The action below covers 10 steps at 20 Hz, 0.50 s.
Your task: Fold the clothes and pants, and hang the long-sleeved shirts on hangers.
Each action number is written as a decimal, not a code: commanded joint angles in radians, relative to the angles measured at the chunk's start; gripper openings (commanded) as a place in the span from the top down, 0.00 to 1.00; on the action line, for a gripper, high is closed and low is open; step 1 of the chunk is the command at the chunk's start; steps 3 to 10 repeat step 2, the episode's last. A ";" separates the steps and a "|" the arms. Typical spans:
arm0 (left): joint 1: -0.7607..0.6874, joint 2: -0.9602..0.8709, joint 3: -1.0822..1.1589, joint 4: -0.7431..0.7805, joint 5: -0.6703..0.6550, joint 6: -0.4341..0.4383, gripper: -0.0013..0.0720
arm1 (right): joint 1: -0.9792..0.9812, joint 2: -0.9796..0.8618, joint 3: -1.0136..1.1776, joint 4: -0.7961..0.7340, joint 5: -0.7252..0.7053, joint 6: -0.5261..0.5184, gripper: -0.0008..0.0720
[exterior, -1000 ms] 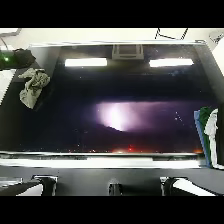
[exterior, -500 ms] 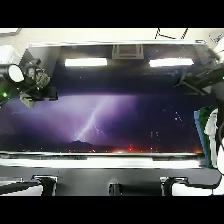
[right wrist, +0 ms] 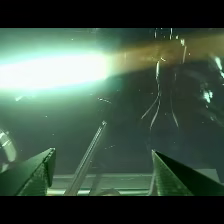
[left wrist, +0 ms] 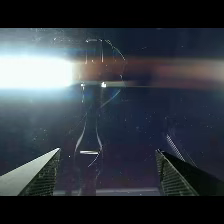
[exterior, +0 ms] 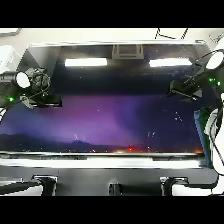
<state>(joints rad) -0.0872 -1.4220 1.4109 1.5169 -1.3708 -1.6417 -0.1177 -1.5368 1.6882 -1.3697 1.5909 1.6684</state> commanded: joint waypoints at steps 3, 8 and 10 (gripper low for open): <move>-0.001 -0.001 -0.003 -0.003 0.000 0.000 0.01 | 0.004 -0.001 0.000 -0.003 0.008 -0.001 0.04; -0.001 -0.001 -0.003 -0.003 0.000 0.000 0.01 | 0.004 -0.001 0.000 -0.003 0.008 -0.001 0.04; -0.001 -0.001 -0.003 -0.003 0.000 0.000 0.01 | 0.004 -0.001 0.000 -0.003 0.008 -0.001 0.04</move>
